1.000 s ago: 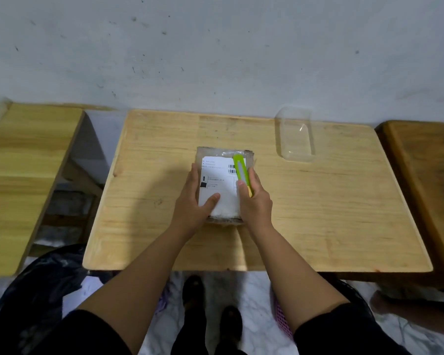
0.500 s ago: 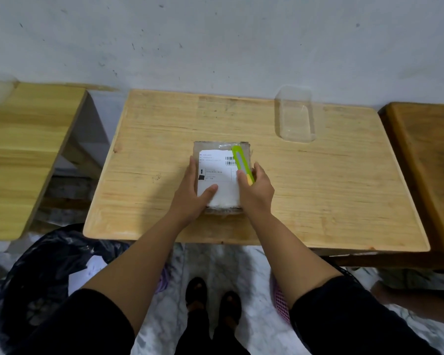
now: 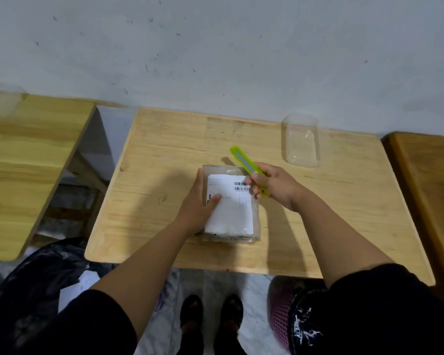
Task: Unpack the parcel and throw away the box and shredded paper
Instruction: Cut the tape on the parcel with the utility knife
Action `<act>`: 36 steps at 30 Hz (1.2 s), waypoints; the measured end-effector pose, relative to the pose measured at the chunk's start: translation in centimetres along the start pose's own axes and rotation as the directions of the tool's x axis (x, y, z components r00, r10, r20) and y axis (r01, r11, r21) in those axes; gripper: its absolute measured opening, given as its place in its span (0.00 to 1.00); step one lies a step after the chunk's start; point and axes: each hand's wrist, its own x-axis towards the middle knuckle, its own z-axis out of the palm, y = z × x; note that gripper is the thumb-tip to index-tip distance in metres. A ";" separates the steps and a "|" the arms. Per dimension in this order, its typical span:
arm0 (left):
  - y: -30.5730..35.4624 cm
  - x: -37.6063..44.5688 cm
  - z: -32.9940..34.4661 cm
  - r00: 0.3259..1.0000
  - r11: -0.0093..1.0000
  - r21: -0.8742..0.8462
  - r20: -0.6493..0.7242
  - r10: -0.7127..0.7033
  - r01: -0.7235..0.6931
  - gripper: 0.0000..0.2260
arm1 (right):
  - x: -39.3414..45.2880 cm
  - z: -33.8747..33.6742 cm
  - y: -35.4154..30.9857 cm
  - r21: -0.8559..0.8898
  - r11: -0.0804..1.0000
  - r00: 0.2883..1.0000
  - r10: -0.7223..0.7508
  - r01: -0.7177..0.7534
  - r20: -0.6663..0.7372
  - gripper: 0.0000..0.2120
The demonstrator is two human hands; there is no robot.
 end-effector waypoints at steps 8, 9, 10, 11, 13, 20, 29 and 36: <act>-0.5 0.0 0.5 0.999 1.000 0.007 -0.041 -0.004 0.004 0.35 | 1.5 -1.3 0.4 -0.043 0.997 0.994 -0.058 0.062 0.089 0.22; -0.5 0.0 0.6 0.999 1.000 0.016 -0.045 -0.007 0.008 0.35 | 1.6 -1.3 0.5 -0.047 0.996 0.994 -0.068 0.072 0.083 0.22; -0.4 0.0 0.6 0.999 1.000 0.023 -0.047 -0.013 0.014 0.35 | 1.6 -1.4 0.5 -0.053 0.995 0.994 -0.080 0.084 0.072 0.21; -0.4 0.0 0.6 0.999 0.999 0.027 -0.047 -0.018 0.019 0.35 | 1.7 -1.5 0.5 -0.062 0.993 0.994 -0.096 0.099 0.059 0.20; -0.2 0.0 0.6 0.999 0.999 0.033 -0.047 -0.028 0.030 0.34 | 1.9 -1.7 0.6 -0.086 0.988 0.992 -0.123 0.126 0.039 0.19; -0.1 -0.2 0.6 0.998 0.999 0.021 -0.043 -0.045 0.046 0.34 | 4.0 -3.9 -2.4 -0.528 0.804 0.961 -0.207 0.273 0.182 0.17; -0.5 0.0 0.7 0.999 0.999 0.022 -0.034 -0.037 0.038 0.35 | 7.4 -4.3 -5.9 -0.749 0.532 0.906 -0.087 0.394 0.415 0.16; -0.5 -0.2 0.8 0.998 1.000 -0.021 -0.062 -0.017 0.016 0.32 | 7.8 -3.9 -7.2 -0.815 0.371 0.891 -0.089 0.445 0.446 0.16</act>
